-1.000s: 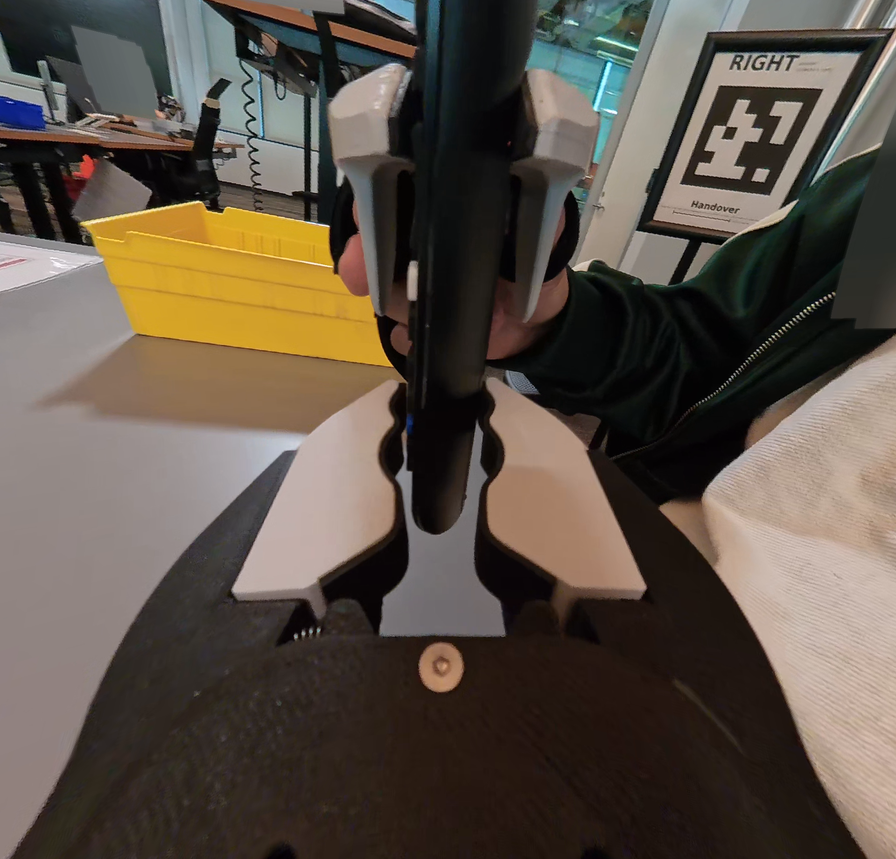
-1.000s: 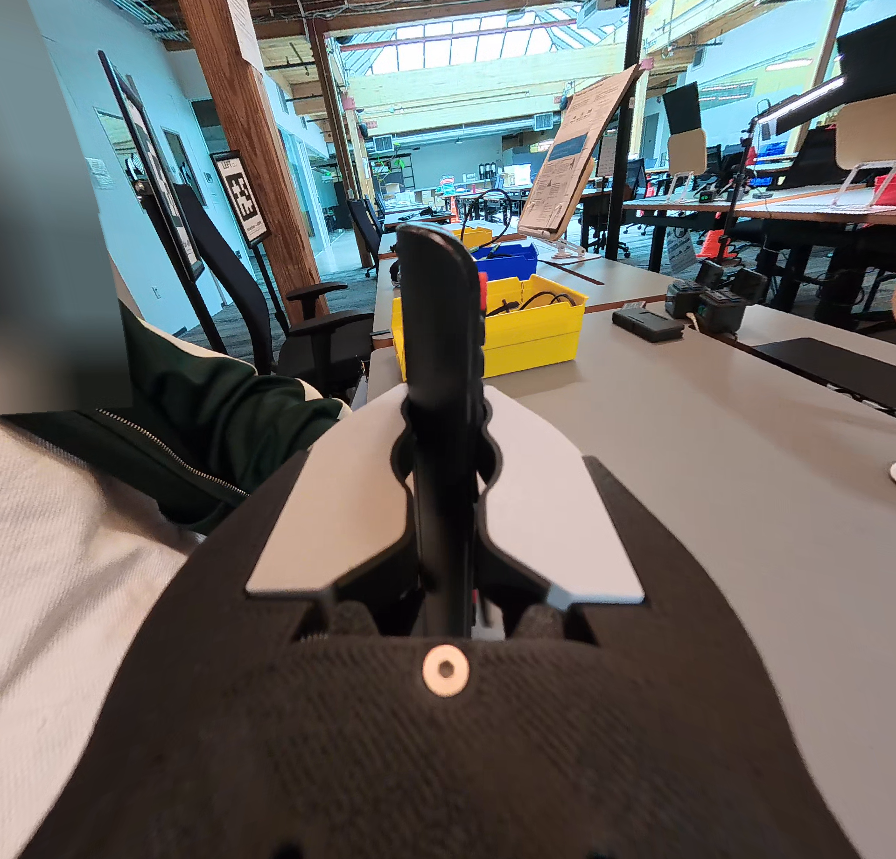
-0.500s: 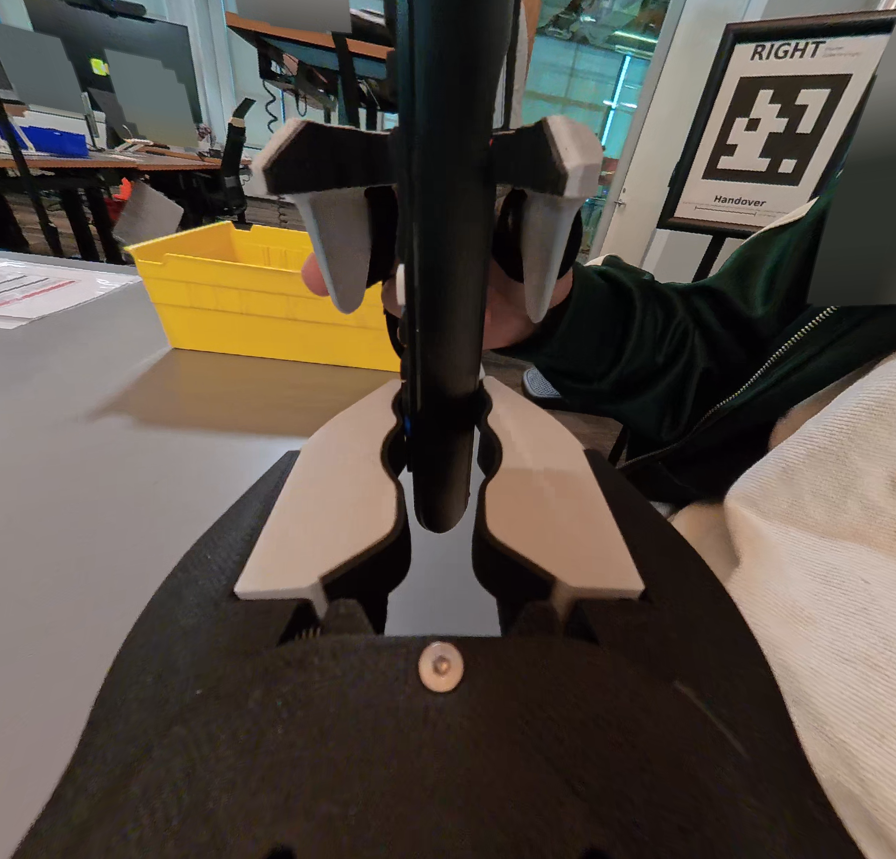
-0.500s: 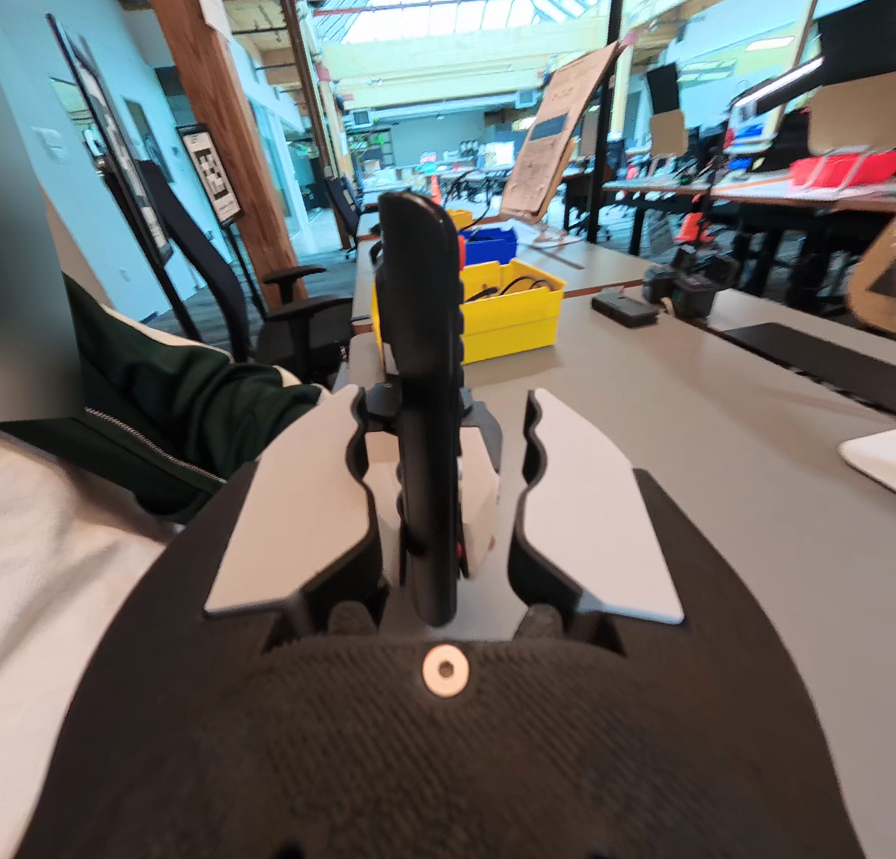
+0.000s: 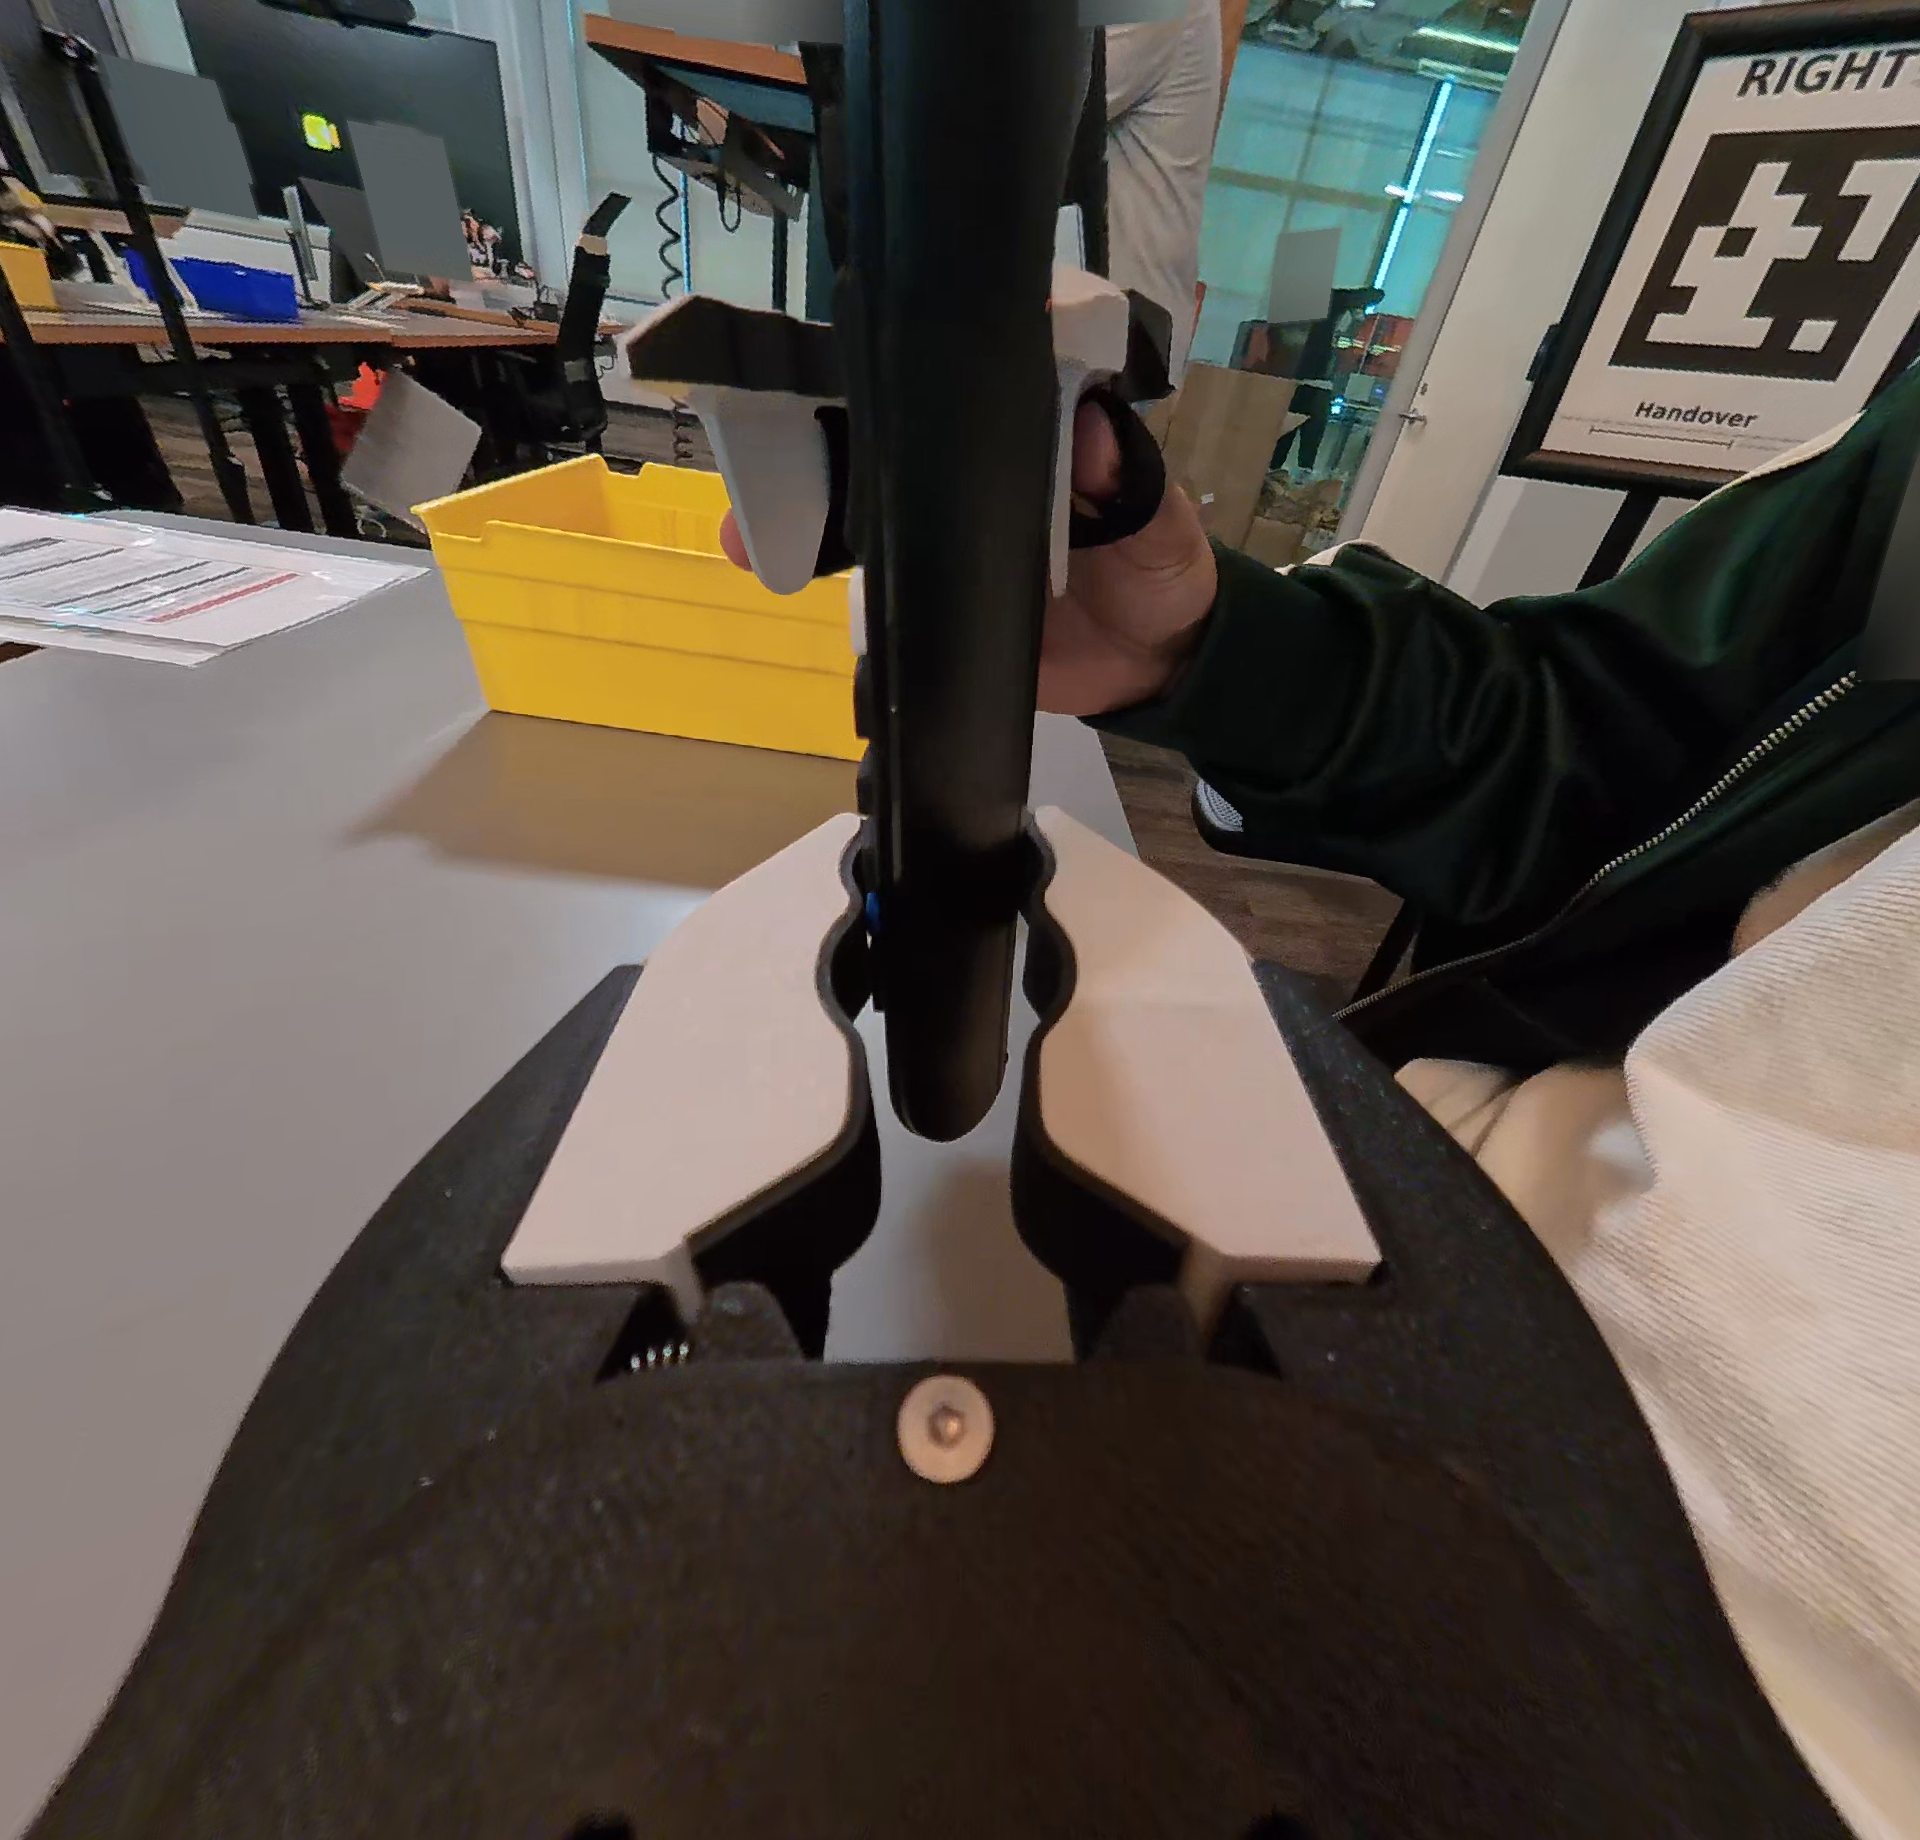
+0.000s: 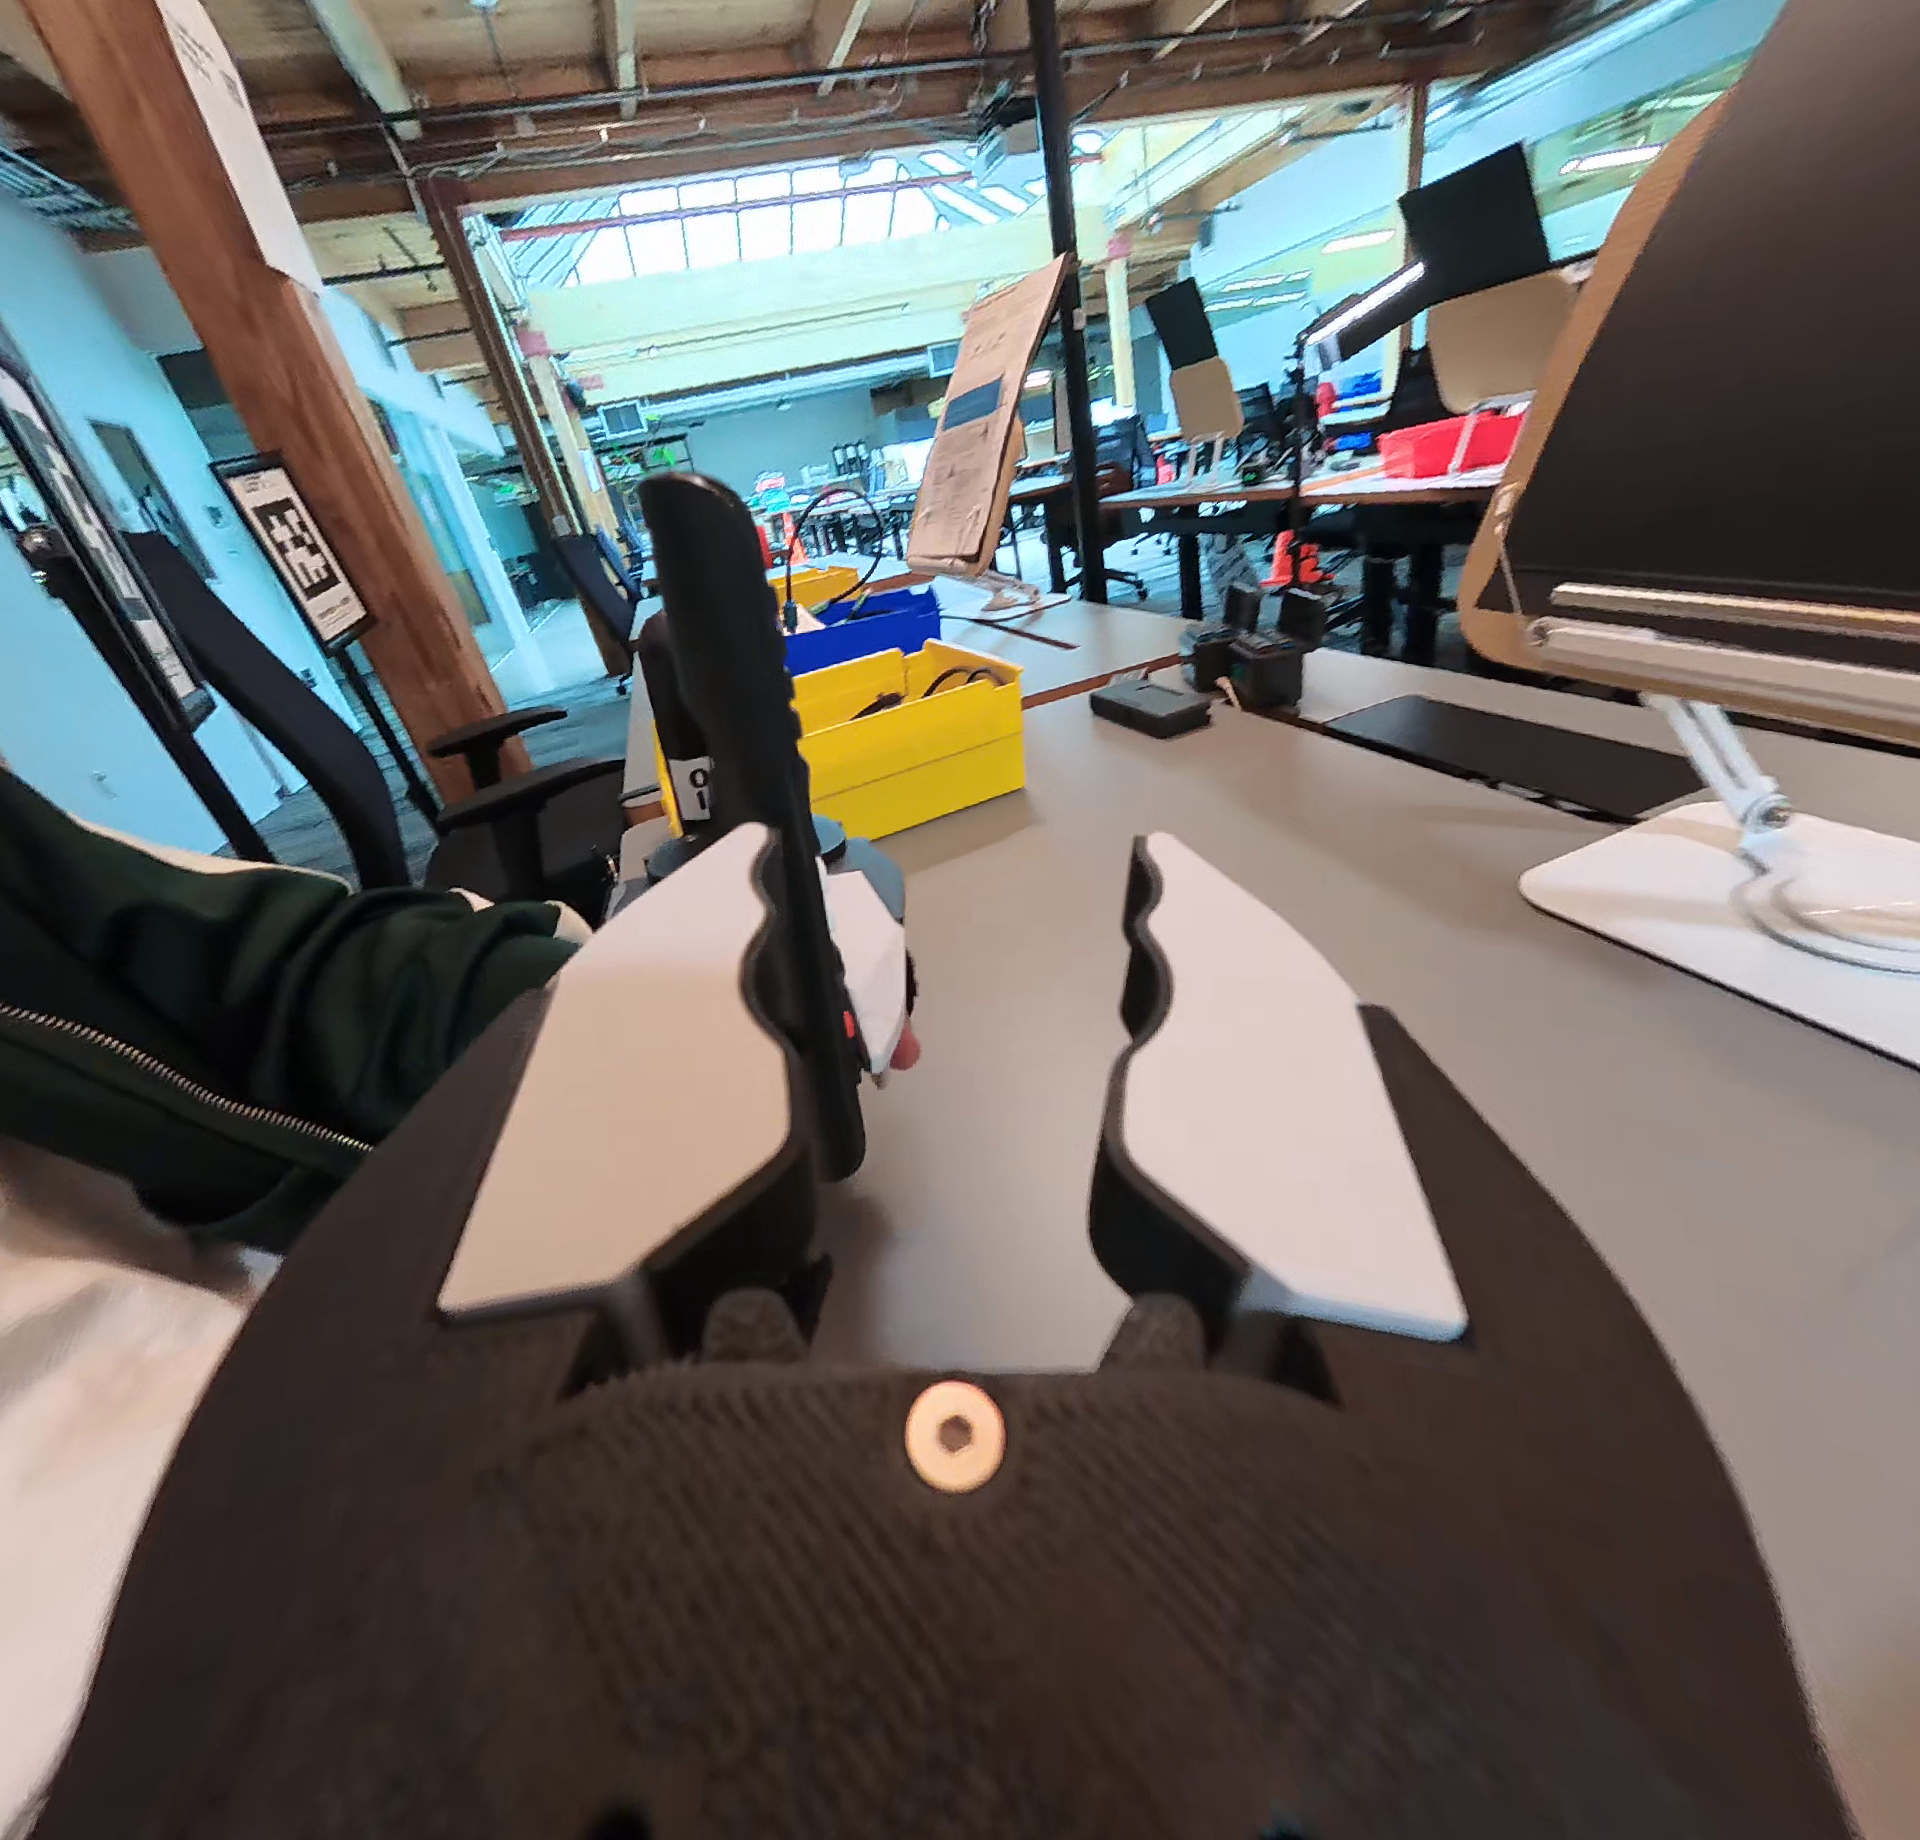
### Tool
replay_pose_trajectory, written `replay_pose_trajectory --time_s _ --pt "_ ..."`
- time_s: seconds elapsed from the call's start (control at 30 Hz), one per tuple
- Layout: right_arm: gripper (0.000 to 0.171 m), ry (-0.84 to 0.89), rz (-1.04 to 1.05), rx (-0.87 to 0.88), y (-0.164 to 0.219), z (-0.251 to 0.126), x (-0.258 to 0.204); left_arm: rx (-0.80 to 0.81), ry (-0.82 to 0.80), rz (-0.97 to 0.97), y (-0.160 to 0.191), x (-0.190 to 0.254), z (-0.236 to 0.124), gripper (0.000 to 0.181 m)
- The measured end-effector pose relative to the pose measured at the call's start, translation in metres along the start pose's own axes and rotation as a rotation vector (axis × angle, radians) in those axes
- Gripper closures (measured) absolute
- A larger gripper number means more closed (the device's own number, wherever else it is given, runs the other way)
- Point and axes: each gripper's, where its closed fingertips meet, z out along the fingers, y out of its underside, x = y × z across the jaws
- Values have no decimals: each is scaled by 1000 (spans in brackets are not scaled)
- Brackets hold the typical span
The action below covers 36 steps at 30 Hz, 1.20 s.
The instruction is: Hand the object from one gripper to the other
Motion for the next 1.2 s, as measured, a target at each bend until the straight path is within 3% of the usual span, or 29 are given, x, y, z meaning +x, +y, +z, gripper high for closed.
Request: replay_pose_trajectory --time_s 0.9,1.2 --pt "112 51 -185 21 -35 1 -26 -46 -74 20 9 -11 2 156" --pt "111 78 -429 -187 -32 0 -40 -136 -105 77 17 -18 -1 157"
